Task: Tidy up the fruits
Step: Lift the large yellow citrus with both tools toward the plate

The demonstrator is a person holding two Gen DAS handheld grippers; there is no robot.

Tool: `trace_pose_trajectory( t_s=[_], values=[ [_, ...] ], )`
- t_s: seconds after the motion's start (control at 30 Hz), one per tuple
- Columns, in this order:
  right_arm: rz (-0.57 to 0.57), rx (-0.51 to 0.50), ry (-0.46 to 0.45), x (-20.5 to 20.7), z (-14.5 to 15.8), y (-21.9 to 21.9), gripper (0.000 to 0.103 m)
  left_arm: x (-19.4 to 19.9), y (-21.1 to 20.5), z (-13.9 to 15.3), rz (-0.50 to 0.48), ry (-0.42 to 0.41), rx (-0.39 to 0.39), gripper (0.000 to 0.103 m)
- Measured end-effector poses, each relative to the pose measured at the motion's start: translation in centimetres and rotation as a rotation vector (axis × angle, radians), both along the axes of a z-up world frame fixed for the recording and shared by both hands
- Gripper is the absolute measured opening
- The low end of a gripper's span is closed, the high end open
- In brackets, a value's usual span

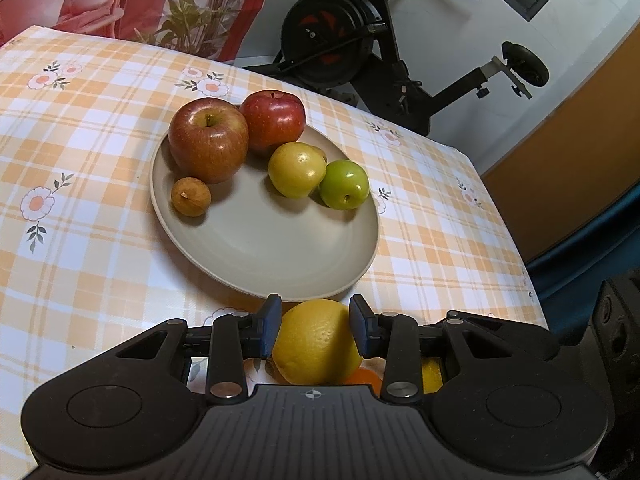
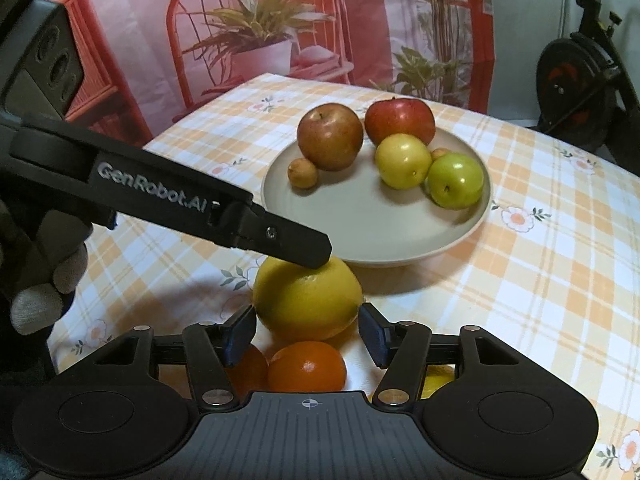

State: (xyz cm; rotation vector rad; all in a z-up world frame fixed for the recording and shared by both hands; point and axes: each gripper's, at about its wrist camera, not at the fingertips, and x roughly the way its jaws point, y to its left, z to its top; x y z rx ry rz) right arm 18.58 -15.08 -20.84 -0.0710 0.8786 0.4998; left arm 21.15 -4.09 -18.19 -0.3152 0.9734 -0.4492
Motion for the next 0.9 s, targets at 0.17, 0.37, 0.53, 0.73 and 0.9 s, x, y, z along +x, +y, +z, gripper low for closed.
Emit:
trace_pose_trajectory(
  t_s=[0.17, 0.37, 0.53, 0.73, 0.9],
  values=[
    [-0.008, 0.015, 0.006, 0.0, -0.2, -0.1, 0.054, -0.3, 1.3, -0.3, 0.017, 0.043, -0.065, 0.039],
    [-0.011, 0.020, 0.005, 0.1, -0.3, -0.1, 0.055, -0.9, 3.2, -1.4, 0.050, 0.105, -0.164, 0.039],
    [-0.013, 0.019, 0.007, 0.1, -0.3, 0.0, 0.055, -0.9, 3.1, -1.7, 0.049, 0.112, -0.176, 0.039],
    [-0.017, 0.020, 0.017, 0.5, -0.6, 0.1, 0.058, -0.8, 3.0, -1.7, 0.042, 0.102, -0.168, 0.040],
    [-0.022, 0.023, 0.019, 0.6, -0.7, 0.1, 0.058, -0.8, 2.9, -1.5, 0.034, 0.095, -0.155, 0.040]
  ],
)
